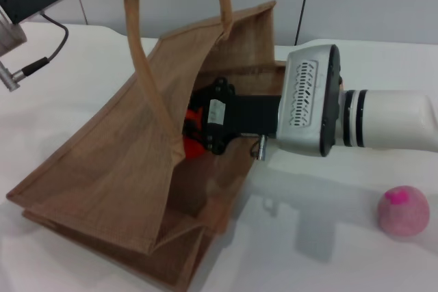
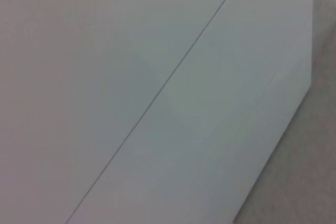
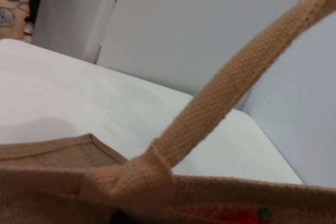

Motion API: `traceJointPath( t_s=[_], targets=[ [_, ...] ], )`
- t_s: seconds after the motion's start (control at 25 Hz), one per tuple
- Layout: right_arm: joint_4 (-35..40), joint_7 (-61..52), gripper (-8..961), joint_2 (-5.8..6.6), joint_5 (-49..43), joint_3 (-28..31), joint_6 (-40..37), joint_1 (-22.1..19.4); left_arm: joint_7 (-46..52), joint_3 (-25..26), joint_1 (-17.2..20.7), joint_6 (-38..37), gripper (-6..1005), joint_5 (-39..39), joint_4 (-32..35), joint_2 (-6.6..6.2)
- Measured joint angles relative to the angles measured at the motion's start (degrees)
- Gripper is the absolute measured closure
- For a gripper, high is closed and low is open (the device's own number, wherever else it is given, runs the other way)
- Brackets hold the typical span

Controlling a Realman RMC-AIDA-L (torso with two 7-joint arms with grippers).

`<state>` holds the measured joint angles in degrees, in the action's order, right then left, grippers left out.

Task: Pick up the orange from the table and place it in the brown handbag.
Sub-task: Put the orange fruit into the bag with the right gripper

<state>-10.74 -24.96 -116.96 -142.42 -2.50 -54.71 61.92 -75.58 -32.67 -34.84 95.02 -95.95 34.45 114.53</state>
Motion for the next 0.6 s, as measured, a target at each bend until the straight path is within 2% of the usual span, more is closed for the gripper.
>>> traceJointPath(
  t_s=[0.32,0.6],
  targets=[
    [-2.3,0.6,787,-0.22,0.0,1.9,10.3,1.7,0.0,-0.3,-0.6,-0.5,876,0.2,-0.1,0.1],
    [-2.5,3.4,788,-0.29,0.2,3.1,11.7,1.1,-0.1,0.0,-0.7,-0.9,877,0.3,-0.3,0.04]
  ],
)
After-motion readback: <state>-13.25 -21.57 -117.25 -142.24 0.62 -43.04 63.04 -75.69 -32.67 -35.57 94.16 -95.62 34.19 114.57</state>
